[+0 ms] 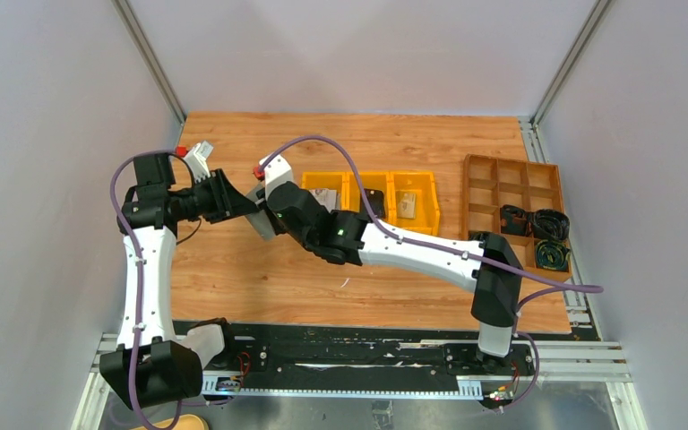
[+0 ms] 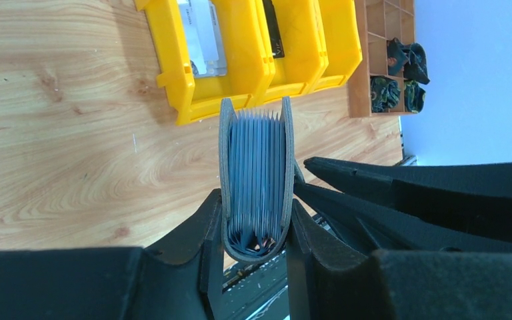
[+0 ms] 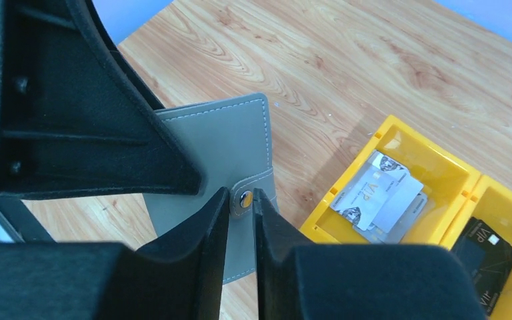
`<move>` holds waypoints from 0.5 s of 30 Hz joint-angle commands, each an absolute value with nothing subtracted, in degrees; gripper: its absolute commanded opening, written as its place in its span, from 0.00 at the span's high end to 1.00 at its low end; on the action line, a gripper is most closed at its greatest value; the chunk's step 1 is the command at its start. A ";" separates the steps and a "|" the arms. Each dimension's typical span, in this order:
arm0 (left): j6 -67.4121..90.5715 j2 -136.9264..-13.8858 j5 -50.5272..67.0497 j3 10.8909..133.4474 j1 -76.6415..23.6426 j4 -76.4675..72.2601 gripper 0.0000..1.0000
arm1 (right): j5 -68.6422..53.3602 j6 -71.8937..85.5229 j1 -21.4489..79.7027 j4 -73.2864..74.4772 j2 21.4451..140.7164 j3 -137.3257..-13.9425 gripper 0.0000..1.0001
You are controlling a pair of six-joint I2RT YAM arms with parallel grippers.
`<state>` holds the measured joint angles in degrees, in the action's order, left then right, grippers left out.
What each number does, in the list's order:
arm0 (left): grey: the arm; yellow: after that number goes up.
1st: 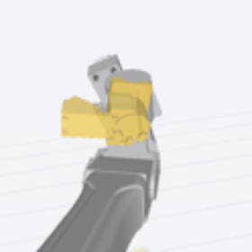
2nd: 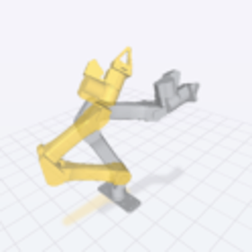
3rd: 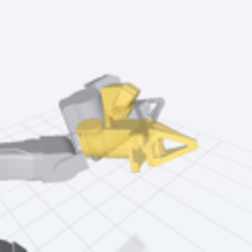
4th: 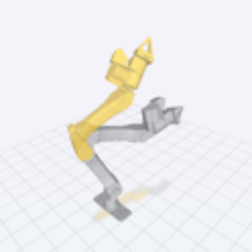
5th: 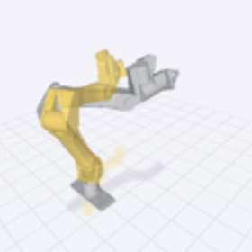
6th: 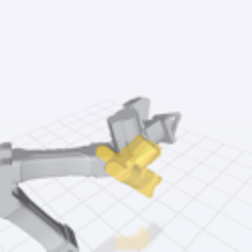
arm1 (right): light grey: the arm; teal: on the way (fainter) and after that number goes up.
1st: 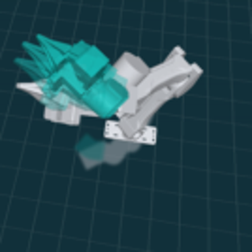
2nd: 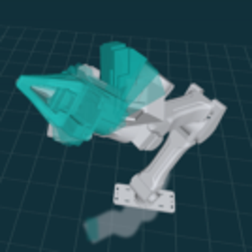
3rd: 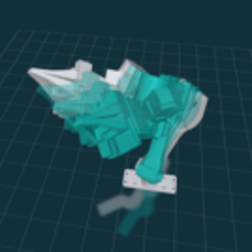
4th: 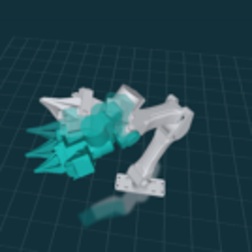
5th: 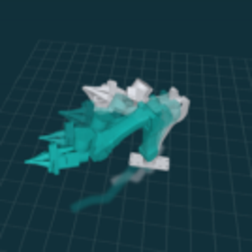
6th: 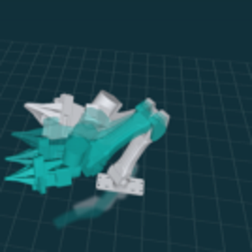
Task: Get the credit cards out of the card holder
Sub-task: Open the card holder at the center of the board.
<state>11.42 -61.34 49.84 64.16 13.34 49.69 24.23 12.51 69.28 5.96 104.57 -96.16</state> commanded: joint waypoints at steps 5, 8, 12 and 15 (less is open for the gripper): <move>14.22 -59.52 54.31 66.82 12.92 48.78 1.00 | 35.80 8.42 70.40 8.60 106.90 -95.70 0.97; 14.54 -59.34 54.47 66.72 12.92 48.78 1.00 | 38.15 7.31 70.35 7.69 106.09 -94.94 1.00; 14.63 -59.02 54.66 66.50 12.92 48.72 1.00 | 39.49 6.45 69.78 6.49 104.47 -93.59 1.00; 14.76 -58.91 54.98 66.36 12.91 48.69 1.00 | 39.04 6.75 68.95 6.47 103.37 -92.96 1.00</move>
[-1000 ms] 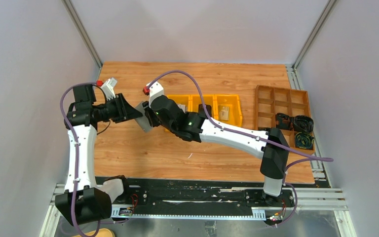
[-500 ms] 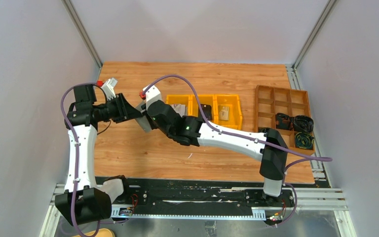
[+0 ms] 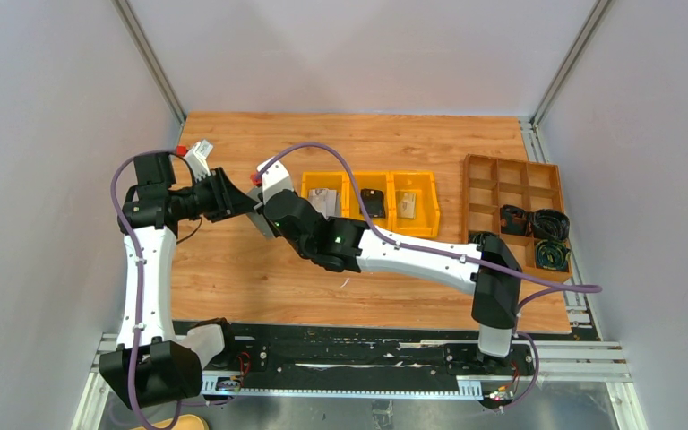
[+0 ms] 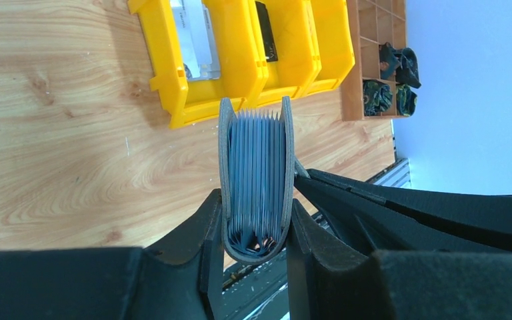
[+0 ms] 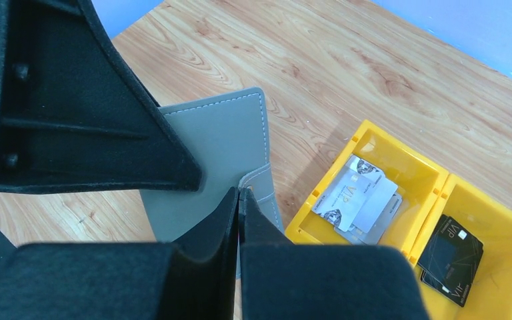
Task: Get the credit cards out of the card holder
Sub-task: Open the card holder at the center of the board.
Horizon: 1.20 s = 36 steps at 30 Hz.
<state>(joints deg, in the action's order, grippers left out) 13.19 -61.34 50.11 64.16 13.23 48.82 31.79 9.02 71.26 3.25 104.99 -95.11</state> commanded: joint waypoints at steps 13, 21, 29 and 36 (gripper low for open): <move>13.95 -57.80 57.35 66.38 12.90 48.60 1.00 | 28.75 10.92 62.67 7.16 96.41 -88.66 1.00; 7.39 -58.69 66.76 67.88 12.92 48.77 1.00 | -9.51 20.73 54.40 3.19 86.43 -81.00 0.21; 4.04 -58.17 75.43 72.43 12.85 48.87 1.00 | -26.84 35.53 51.88 -17.32 77.78 -63.96 0.18; 2.31 -55.34 86.68 72.26 12.92 48.81 1.00 | -35.52 45.76 50.85 -29.55 79.05 -60.27 0.20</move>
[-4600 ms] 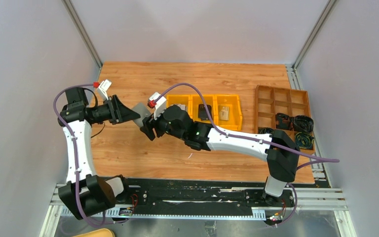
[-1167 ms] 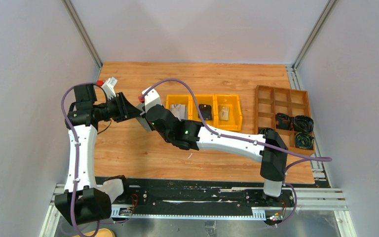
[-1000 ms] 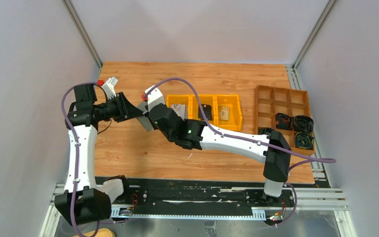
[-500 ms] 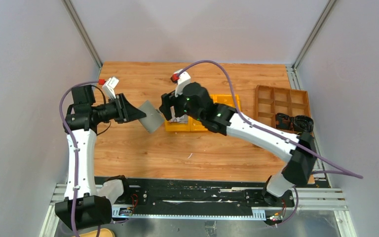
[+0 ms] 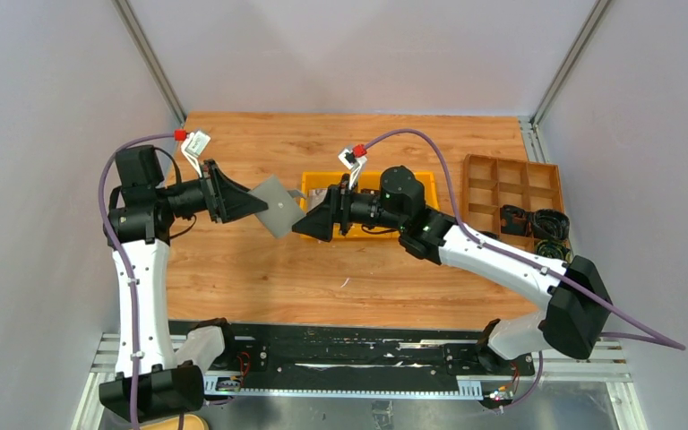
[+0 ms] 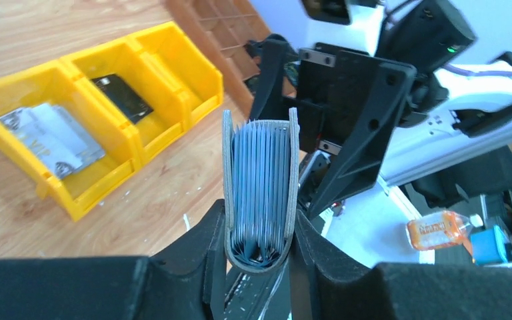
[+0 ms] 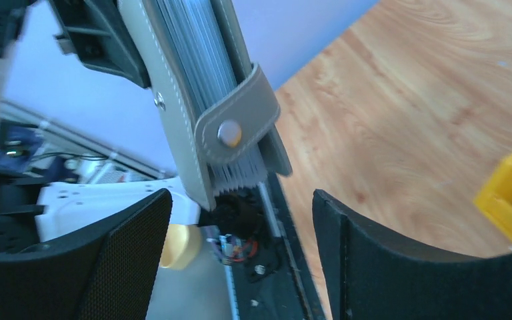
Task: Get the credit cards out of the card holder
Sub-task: Open the card holder at the center of the board.
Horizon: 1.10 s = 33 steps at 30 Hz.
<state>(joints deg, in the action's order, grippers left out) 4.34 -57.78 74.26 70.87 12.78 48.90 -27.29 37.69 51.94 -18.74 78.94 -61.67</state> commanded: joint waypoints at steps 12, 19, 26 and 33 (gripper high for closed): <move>2.01 -50.75 89.86 71.57 12.71 48.78 1.00 | -41.87 55.15 46.37 -41.70 79.66 -56.83 0.20; 2.76 -50.31 89.91 71.70 11.65 48.87 1.00 | -40.08 58.62 46.34 -44.94 83.21 -59.03 0.23; 2.90 -50.22 89.91 71.73 11.10 48.89 1.00 | -38.16 66.08 46.32 -55.84 87.43 -59.77 0.32; 2.90 -50.16 89.89 71.70 10.99 48.92 1.00 | -34.11 71.71 46.16 -64.29 90.49 -60.65 0.47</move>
<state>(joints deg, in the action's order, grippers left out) 2.07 -51.20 81.76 70.87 12.49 46.65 -40.86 67.05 47.07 -56.86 88.07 -58.28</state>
